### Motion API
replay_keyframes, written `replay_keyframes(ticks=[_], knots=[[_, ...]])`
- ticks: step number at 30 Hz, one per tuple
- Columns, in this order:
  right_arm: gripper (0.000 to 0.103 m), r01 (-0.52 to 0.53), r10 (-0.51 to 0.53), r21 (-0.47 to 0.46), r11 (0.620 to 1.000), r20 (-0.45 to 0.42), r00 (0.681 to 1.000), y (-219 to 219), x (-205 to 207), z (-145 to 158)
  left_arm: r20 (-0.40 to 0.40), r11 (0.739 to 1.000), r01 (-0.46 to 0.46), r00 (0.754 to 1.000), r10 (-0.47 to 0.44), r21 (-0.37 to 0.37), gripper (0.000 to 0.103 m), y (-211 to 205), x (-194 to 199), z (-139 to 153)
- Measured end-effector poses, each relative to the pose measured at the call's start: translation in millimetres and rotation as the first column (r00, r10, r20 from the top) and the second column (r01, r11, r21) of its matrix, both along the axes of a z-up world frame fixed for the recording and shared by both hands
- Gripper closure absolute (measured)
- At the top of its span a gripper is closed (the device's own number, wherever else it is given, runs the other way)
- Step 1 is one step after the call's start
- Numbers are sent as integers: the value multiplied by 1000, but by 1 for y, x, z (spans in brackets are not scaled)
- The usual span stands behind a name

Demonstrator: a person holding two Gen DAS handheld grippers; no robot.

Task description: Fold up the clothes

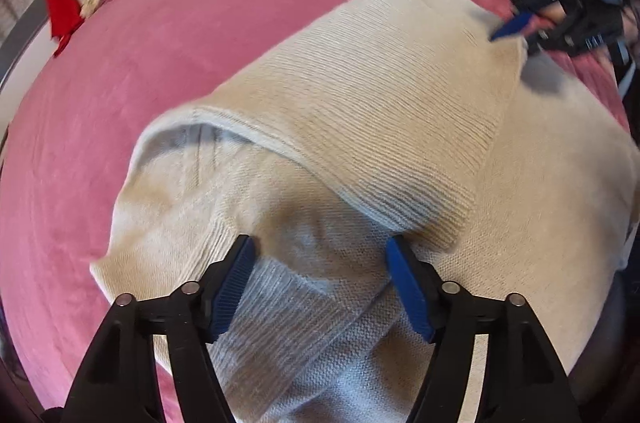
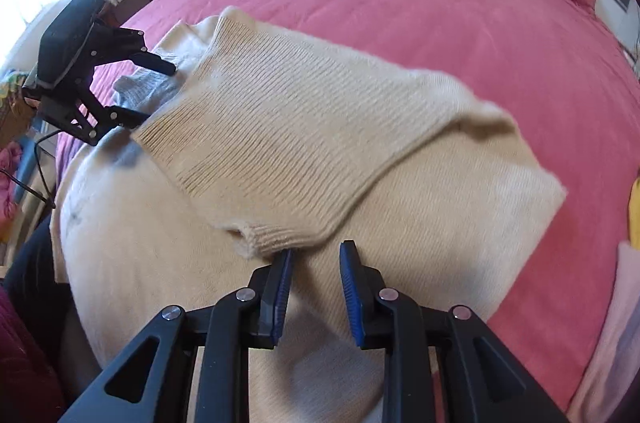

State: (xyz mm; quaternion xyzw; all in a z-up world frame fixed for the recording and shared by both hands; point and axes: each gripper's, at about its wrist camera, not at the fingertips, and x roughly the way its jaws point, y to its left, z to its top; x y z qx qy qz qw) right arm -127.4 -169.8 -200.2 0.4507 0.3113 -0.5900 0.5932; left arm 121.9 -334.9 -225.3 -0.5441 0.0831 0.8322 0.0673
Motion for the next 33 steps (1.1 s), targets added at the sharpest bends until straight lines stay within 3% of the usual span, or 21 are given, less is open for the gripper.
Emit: replay_keyframes(ticks=[5,9,11,15,19,22,26,30,33], knots=[[78,64,-62,-19,998,92,994,26,-4,5,4,995,-88,996,87,37,31,-19,9,12],[78,162,-135,-107,981,225,965,36,-10,21,-34,967,-151,986,162,204,30,-31,4,39],[78,230,-175,-148,962,313,934,26,-20,25,-35,937,-181,979,200,299,29,-34,-10,50],[77,336,-193,-164,927,561,805,7,-32,11,28,858,-251,963,267,449,27,-24,-28,43],[77,348,-192,-103,932,674,713,-6,-27,-26,104,866,-295,955,277,404,27,-7,-33,7],[81,393,-279,-10,920,688,670,-4,-28,-62,127,878,-306,952,279,368,27,2,-32,-14],[80,458,-307,-2,889,738,601,7,-31,-70,99,886,-303,953,287,351,27,6,-21,3],[74,420,-274,-38,907,705,655,34,-14,-38,78,863,-292,955,286,412,27,7,21,35],[71,375,-274,-14,927,659,700,73,11,-17,95,848,-323,945,313,420,27,12,73,47]])
